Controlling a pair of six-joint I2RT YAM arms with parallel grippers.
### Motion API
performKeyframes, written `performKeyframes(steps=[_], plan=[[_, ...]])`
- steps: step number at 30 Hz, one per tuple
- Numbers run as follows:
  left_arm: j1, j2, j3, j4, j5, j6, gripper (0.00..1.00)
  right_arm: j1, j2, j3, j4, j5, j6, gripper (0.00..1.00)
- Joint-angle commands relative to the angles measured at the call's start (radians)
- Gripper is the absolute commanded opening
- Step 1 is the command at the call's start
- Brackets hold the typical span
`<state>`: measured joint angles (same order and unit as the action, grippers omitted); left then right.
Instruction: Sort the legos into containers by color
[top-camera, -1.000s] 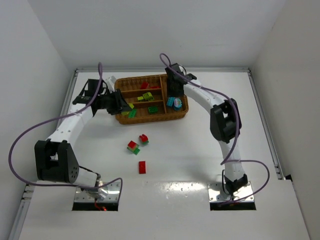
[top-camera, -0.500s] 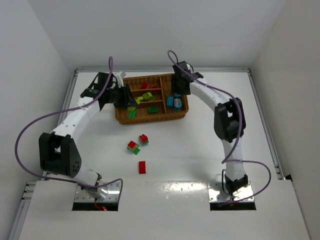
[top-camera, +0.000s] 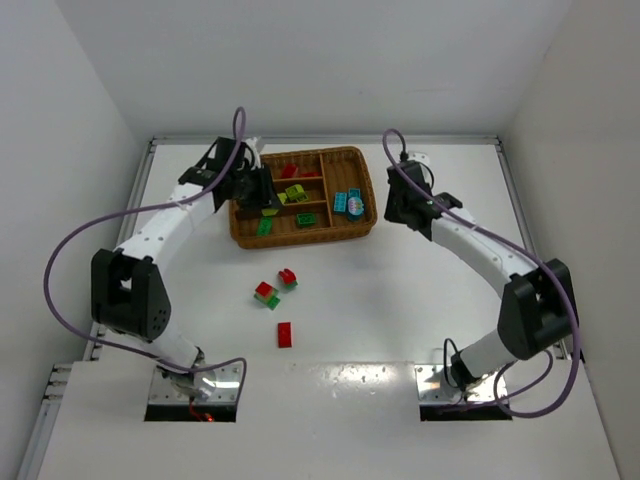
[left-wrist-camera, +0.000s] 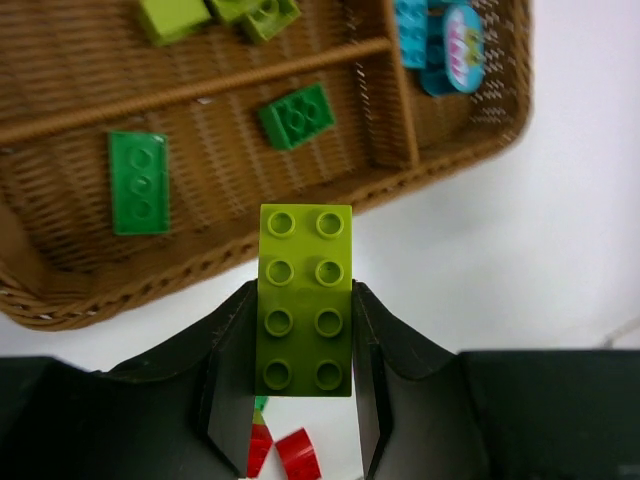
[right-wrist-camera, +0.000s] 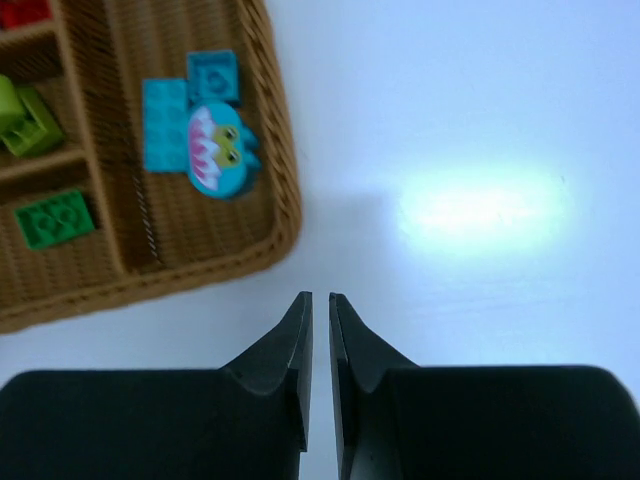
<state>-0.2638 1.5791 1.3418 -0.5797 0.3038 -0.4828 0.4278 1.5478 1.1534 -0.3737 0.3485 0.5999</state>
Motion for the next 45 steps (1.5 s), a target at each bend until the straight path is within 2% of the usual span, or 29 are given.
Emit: performKeyframes(steps=[1,3,6,12,15,18,21,23,27,33,34,36,39,40,41,42,44,45], plan=[[-0.049,0.059,0.109,-0.009,-0.205,-0.020,0.00,0.000,-0.055,-0.079,0.021,0.038,0.041,0.12],[-0.049,0.119,0.206,-0.029,-0.300,-0.040,0.00,0.000,-0.066,-0.089,-0.004,0.038,0.051,0.12],[-0.037,0.244,0.313,-0.048,-0.356,-0.040,0.00,0.000,-0.075,-0.089,-0.042,0.038,0.066,0.12],[-0.018,0.424,0.436,-0.063,-0.474,-0.031,0.00,0.009,-0.189,-0.195,-0.063,-0.002,0.121,0.12],[0.001,0.472,0.473,-0.063,-0.474,-0.031,0.21,0.009,-0.219,-0.216,-0.114,-0.002,0.142,0.12],[0.014,0.508,0.503,-0.063,-0.483,-0.031,0.27,0.009,-0.255,-0.271,-0.114,-0.015,0.167,0.12],[0.023,0.536,0.529,-0.051,-0.493,-0.019,0.54,0.009,-0.278,-0.302,-0.114,-0.029,0.167,0.12],[0.023,0.547,0.540,-0.060,-0.493,-0.019,0.78,0.009,-0.278,-0.302,-0.125,-0.029,0.167,0.12],[0.023,0.507,0.525,-0.069,-0.514,-0.019,0.87,0.018,-0.267,-0.270,-0.136,-0.029,0.167,0.12],[-0.021,0.311,0.380,-0.069,-0.534,-0.010,0.85,0.058,-0.247,-0.238,-0.136,-0.043,0.130,0.12],[-0.031,0.282,0.379,-0.069,-0.543,-0.010,0.85,0.071,-0.238,-0.238,-0.127,-0.057,0.115,0.13],[-0.043,0.214,0.285,-0.069,-0.543,-0.010,0.80,0.133,-0.215,-0.212,-0.094,-0.123,0.049,0.17],[-0.052,0.066,0.096,-0.069,-0.529,-0.040,0.78,0.227,-0.169,-0.164,-0.082,-0.199,-0.011,0.30],[-0.052,0.026,0.041,-0.069,-0.529,-0.040,0.78,0.297,-0.146,-0.150,-0.070,-0.221,-0.056,0.36],[-0.052,-0.016,-0.065,-0.069,-0.540,-0.072,0.78,0.336,-0.097,-0.117,-0.058,-0.247,-0.077,0.49],[-0.043,-0.096,-0.116,-0.069,-0.549,-0.083,0.78,0.370,-0.069,-0.098,-0.057,-0.247,-0.095,0.56],[0.000,-0.171,-0.197,-0.069,-0.549,-0.105,0.78,0.446,-0.010,-0.034,-0.057,-0.282,-0.132,0.70],[0.020,-0.203,-0.254,-0.069,-0.549,-0.105,0.78,0.462,0.045,-0.015,-0.048,-0.283,-0.141,0.72]])
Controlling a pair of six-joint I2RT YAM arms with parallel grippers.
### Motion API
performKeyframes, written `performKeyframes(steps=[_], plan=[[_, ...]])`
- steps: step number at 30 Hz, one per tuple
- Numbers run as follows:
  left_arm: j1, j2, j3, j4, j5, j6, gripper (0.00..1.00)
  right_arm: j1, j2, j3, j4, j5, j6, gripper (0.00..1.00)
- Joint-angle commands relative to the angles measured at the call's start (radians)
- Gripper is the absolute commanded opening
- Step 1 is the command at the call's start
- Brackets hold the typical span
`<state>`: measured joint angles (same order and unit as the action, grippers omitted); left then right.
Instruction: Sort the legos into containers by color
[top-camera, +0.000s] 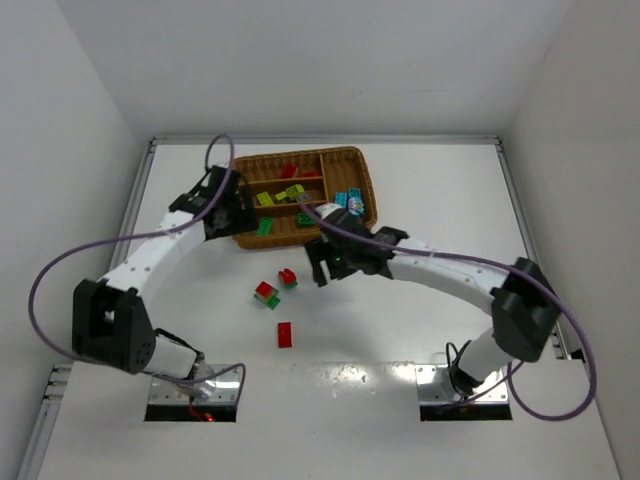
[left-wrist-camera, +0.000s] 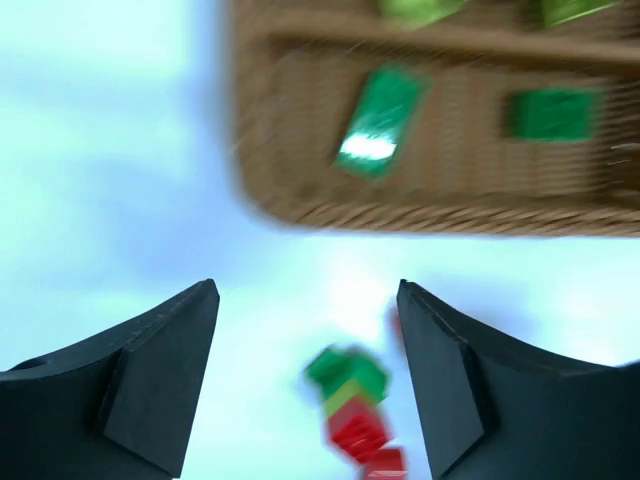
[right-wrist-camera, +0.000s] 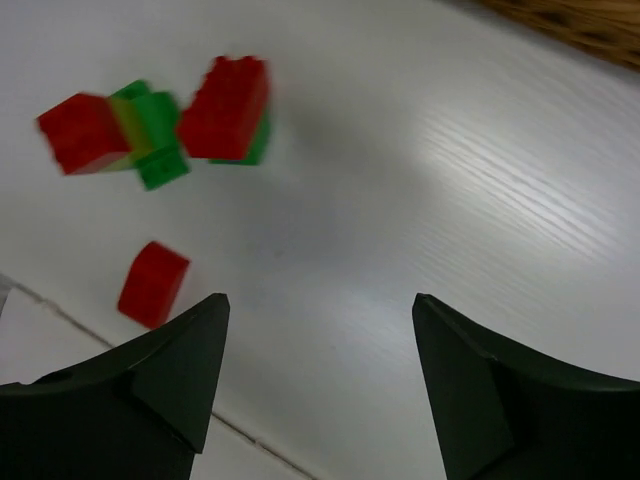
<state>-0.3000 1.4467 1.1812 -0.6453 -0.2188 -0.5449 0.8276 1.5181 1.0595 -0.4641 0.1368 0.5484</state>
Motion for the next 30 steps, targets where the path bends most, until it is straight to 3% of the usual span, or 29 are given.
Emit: performKeyframes(steps=[1,6,11,15,21,30], plan=[[0.091,-0.119,-0.112,-0.014,-0.027,-0.053,0.79,0.085,0.100,0.109,0.059,-0.092,-0.106,0.75],[0.163,-0.172,-0.123,-0.065,-0.016,-0.084,0.79,0.143,0.241,0.224,0.015,-0.129,-0.128,0.78],[0.237,-0.190,-0.104,-0.085,-0.040,-0.107,0.79,0.269,0.238,0.163,0.022,-0.180,-0.102,0.83],[0.280,-0.190,-0.080,-0.076,-0.040,-0.087,0.79,0.363,0.272,0.155,0.013,-0.133,-0.067,0.86],[0.311,-0.190,-0.104,-0.047,-0.040,-0.056,0.79,0.395,0.364,0.178,-0.024,-0.062,-0.034,0.84],[0.331,-0.201,-0.124,-0.020,-0.040,-0.056,0.79,0.404,0.406,0.178,0.088,-0.049,-0.082,0.81]])
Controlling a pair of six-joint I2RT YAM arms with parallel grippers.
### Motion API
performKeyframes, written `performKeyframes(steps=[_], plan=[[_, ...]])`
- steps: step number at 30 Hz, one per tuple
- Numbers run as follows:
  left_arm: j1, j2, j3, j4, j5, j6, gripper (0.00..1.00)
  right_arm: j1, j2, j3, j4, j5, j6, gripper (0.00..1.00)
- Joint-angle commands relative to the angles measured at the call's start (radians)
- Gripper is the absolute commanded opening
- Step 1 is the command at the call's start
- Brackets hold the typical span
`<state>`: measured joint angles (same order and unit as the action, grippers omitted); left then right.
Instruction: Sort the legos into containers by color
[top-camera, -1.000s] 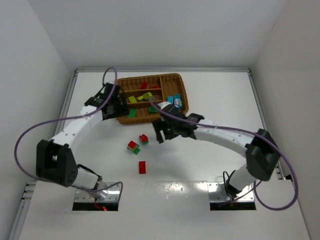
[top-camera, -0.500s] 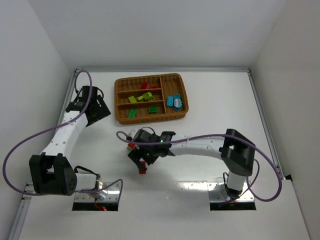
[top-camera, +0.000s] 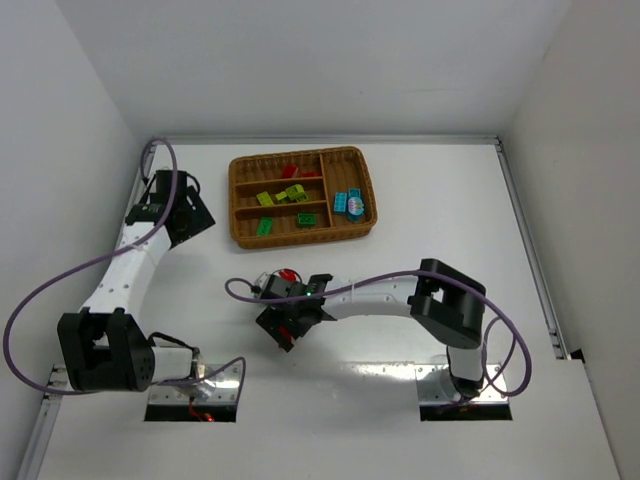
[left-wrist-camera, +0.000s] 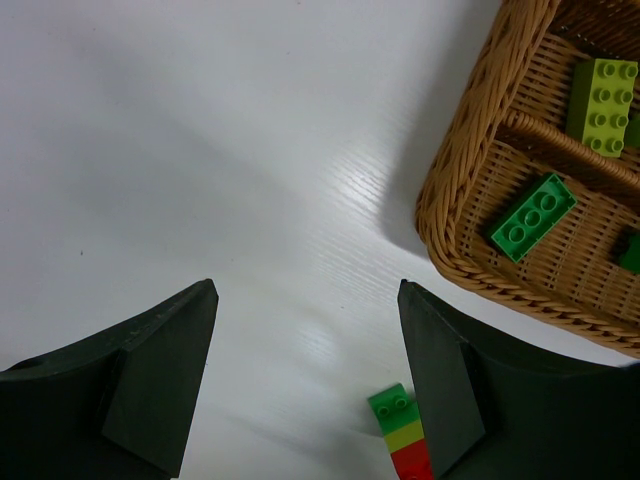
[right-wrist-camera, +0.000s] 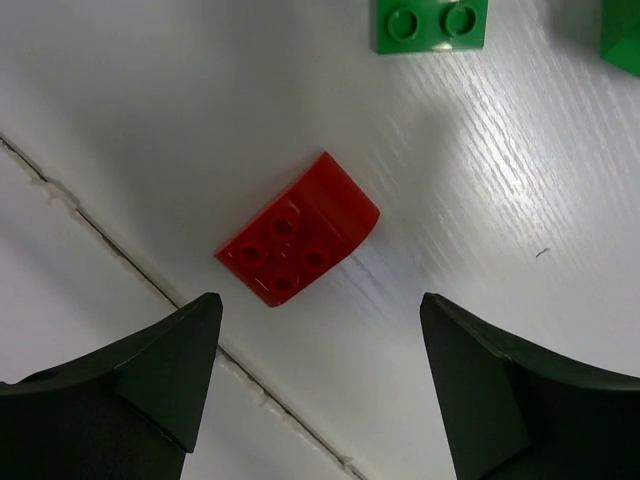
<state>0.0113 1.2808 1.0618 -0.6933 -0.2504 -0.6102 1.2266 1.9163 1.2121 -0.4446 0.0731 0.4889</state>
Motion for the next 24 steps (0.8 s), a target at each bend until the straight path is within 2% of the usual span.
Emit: performKeyframes(steps=[1,8,12,16,22,24], plan=[[0.019,-0.026,-0.005,0.028,-0.009,0.009,0.79,0.005,0.018,0.026,0.069,0.014,-0.036,0.81],[0.029,-0.017,-0.005,0.037,-0.009,0.009,0.78,0.014,0.079,0.061,0.099,0.057,-0.069,0.78],[0.038,-0.017,-0.005,0.037,-0.009,0.018,0.78,0.014,0.092,0.070,0.064,0.144,-0.020,0.72],[0.038,-0.017,-0.005,0.037,0.000,0.018,0.78,-0.025,0.050,-0.017,0.021,0.209,0.034,0.71],[0.038,-0.017,-0.005,0.037,0.022,0.027,0.78,-0.099,-0.049,-0.131,-0.048,0.278,0.103,0.71],[0.038,-0.017,-0.005,0.037,0.022,0.027,0.78,-0.119,-0.065,-0.146,-0.074,0.301,0.123,0.78]])
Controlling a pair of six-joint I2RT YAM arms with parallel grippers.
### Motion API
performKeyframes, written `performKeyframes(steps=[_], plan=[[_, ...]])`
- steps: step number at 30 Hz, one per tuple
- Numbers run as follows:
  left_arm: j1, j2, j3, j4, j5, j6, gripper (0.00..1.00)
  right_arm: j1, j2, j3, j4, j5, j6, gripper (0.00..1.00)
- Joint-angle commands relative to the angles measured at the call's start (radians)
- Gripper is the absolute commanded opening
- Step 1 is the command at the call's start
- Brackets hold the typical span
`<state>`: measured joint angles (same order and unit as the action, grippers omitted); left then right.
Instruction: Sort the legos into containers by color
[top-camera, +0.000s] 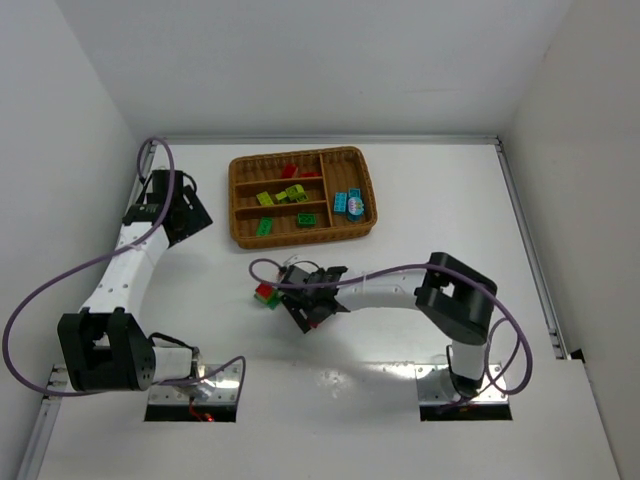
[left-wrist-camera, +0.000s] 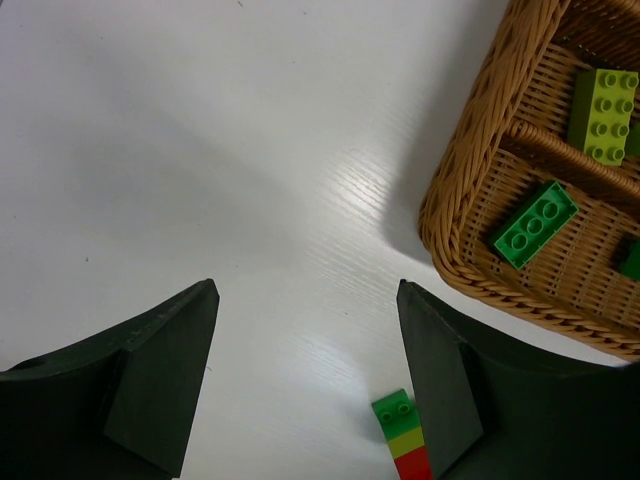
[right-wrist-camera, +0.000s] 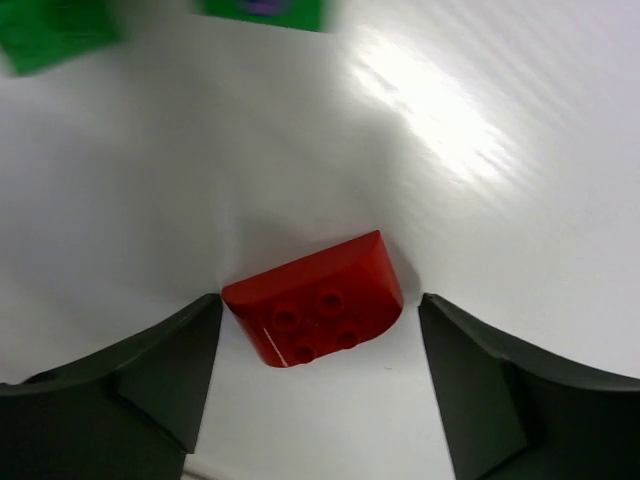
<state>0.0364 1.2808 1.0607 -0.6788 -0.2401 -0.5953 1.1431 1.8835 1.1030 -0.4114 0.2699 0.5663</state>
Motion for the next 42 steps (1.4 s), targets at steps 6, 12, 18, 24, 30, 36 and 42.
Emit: performKeyframes(steps=[6,12,18,24,30,36,42], plan=[[0.013,-0.017,-0.004,0.031,0.042,0.012,0.78,-0.083,-0.083,-0.077,-0.107,0.029,0.089,0.94],[0.013,-0.026,-0.004,0.031,0.053,0.012,0.78,-0.152,-0.083,0.010,-0.118,-0.143,0.221,0.87],[0.013,-0.037,-0.004,0.031,0.044,0.012,0.78,-0.172,-0.116,-0.031,-0.020,-0.276,0.199,0.87],[0.013,-0.037,-0.013,0.031,0.044,0.012,0.78,-0.172,-0.058,0.003,0.019,-0.244,0.138,0.82],[0.013,-0.037,-0.013,0.031,0.044,0.012,0.78,-0.140,-0.012,0.054,0.019,-0.222,0.086,0.81],[0.013,-0.037,-0.013,0.031,0.044,0.012,0.78,-0.066,0.112,0.205,-0.209,0.073,0.099,0.90],[0.013,-0.037,-0.004,0.031,0.044,0.022,0.78,-0.077,0.069,0.118,-0.232,0.063,0.208,0.86]])
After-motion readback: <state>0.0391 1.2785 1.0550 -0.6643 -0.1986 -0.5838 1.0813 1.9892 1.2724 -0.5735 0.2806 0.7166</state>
